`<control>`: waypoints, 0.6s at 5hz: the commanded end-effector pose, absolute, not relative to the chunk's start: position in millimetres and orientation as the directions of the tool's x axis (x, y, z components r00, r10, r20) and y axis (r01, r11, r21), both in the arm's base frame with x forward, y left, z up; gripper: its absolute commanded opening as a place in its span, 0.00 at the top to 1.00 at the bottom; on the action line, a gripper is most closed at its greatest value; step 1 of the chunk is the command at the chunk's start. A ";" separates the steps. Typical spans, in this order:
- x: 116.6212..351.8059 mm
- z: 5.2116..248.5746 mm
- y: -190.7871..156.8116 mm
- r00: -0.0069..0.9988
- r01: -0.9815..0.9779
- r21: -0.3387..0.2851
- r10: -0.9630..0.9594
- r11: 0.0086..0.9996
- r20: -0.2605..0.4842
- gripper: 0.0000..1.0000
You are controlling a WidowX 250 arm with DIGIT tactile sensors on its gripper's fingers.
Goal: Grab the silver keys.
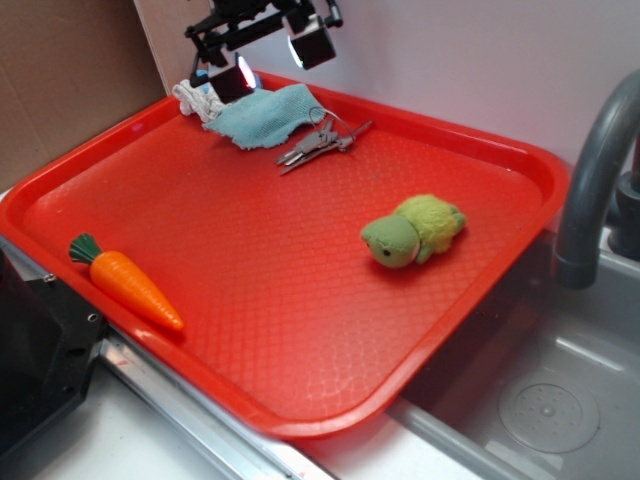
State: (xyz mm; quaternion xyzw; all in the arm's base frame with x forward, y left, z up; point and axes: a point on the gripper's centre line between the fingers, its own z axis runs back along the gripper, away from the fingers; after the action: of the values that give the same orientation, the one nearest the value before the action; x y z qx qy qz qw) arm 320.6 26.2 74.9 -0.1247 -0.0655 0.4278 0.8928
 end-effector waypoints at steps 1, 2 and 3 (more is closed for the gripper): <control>328.2 75.1 -14.7 0.678 -0.708 -0.319 0.733 0.631 -0.056 0.00; 321.2 67.7 -21.2 0.681 -0.713 -0.268 0.732 0.648 -0.040 0.00; 319.0 61.9 -17.1 0.676 -0.720 -0.241 0.737 0.651 -0.027 0.00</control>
State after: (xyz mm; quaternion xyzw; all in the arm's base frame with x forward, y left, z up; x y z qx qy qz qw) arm 321.3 -21.3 55.6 -0.1092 -0.0235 0.3921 0.9131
